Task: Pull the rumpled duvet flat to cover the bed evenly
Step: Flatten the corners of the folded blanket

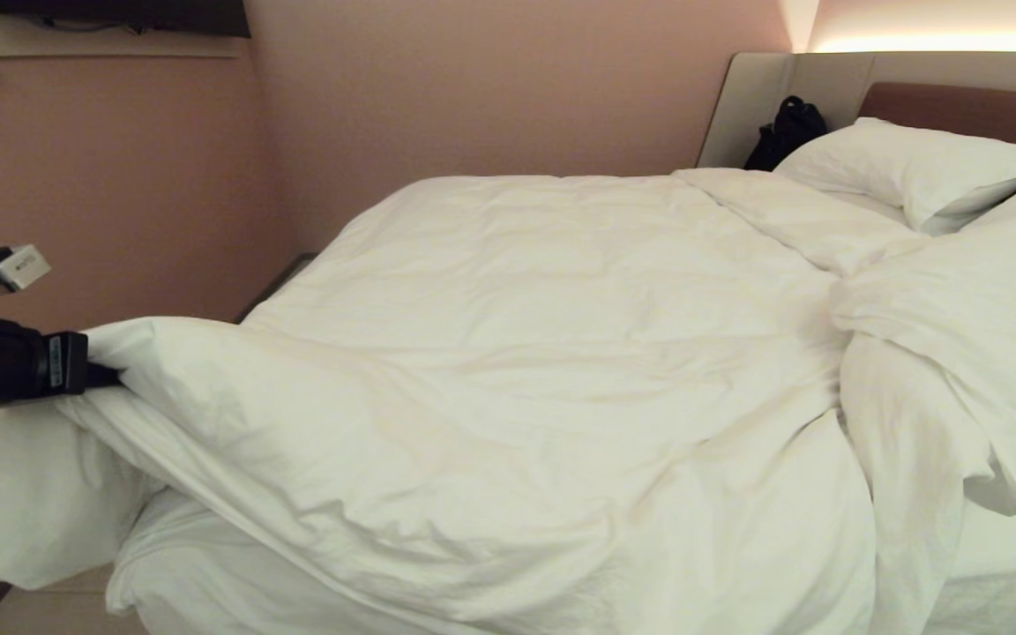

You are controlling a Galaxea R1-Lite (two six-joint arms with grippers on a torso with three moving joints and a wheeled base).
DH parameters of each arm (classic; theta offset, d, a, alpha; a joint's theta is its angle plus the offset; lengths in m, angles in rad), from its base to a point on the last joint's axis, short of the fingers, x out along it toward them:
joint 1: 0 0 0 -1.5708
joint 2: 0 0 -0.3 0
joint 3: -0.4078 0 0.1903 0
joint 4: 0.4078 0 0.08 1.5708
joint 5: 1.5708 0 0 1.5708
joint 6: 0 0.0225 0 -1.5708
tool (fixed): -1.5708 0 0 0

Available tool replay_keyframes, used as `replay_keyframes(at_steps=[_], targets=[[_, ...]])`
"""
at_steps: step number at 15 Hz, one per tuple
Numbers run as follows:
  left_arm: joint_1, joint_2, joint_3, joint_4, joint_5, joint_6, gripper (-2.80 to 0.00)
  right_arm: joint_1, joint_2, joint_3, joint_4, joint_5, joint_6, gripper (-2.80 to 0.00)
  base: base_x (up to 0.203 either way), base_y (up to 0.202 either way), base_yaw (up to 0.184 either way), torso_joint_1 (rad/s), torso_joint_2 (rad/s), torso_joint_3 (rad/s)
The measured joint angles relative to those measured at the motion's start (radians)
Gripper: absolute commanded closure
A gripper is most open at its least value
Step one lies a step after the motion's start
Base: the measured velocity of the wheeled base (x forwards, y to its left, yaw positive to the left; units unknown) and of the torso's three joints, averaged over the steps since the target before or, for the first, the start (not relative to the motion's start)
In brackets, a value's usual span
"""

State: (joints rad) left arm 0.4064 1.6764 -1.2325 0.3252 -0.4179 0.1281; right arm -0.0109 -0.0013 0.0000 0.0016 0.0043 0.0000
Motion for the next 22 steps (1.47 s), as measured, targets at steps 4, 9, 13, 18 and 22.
replay_keyframes(at_steps=[4, 9, 13, 18, 22], targets=[[0.0, 0.003, -0.003, 0.14, 0.055, 0.04, 0.0, 0.0, 0.0, 0.0, 0.0, 0.0, 0.0, 0.0, 0.0, 0.0, 0.0, 0.0, 0.0, 0.0], [0.0, 0.056, 0.042, 0.158, 0.051, 0.054, 0.0, 0.0, 0.0, 0.0, 0.0, 0.0, 0.0, 0.0, 0.0, 0.0, 0.0, 0.0, 0.0, 0.0], [0.0, 0.08, 0.067, 0.157, 0.05, 0.058, -2.8, 0.0, 0.0, 0.0, 0.0, 0.0, 0.0, 0.0, 0.0, 0.0, 0.0, 0.0, 0.0, 0.0], [0.006, 0.092, 0.099, 0.16, 0.069, 0.091, -2.8, 0.0, 0.0, 0.0, 0.0, 0.0, 0.0, 0.0, 0.0, 0.0, 0.0, 0.0, 0.0, 0.0], [0.046, 0.064, 0.211, 0.163, 0.115, 0.214, -2.8, 0.0, 0.0, 0.0, 0.0, 0.0, 0.0, 0.0, 0.0, 0.0, 0.0, 0.0, 0.0, 0.0]])
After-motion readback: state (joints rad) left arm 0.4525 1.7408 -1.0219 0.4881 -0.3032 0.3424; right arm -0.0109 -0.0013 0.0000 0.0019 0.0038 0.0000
